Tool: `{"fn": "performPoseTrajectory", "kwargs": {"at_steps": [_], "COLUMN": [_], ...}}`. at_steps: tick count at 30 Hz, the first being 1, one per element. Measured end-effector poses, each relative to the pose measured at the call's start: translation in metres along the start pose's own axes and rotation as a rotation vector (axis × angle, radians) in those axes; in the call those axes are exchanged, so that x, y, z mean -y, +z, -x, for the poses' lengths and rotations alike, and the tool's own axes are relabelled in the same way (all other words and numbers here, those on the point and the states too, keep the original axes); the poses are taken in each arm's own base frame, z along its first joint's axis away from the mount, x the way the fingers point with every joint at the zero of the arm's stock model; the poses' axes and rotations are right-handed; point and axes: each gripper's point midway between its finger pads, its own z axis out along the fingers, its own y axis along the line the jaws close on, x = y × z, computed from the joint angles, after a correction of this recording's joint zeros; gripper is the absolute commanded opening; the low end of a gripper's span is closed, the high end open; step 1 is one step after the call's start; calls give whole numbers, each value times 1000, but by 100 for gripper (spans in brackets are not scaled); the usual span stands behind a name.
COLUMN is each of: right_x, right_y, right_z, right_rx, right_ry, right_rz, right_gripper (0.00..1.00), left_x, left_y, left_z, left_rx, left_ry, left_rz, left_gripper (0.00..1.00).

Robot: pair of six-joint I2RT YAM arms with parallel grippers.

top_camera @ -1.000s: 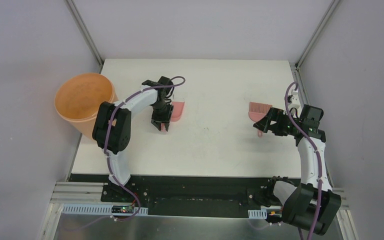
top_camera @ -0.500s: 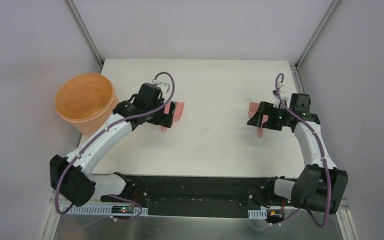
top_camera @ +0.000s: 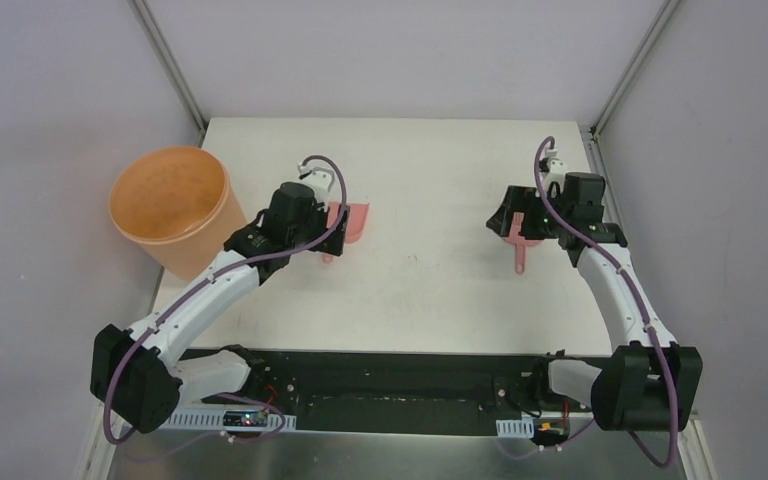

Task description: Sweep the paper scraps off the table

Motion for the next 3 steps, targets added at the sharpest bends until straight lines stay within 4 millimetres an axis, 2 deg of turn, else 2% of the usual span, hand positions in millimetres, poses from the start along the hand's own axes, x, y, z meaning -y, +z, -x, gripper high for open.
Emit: {"fn": "performPoseTrajectory", "kwargs": {"at_steps": [3], "right_x": [3], "right_y": [0], "right_z": [3], "right_rx": [44], "right_ry": [-16], "right_rz": [-15], "right_gripper": [100], "left_x": [-1], "left_y": [3], "left_z": [-3], "left_rx": [-11], "left_ry": [1], "left_rz": [10], "left_gripper": [99]}}
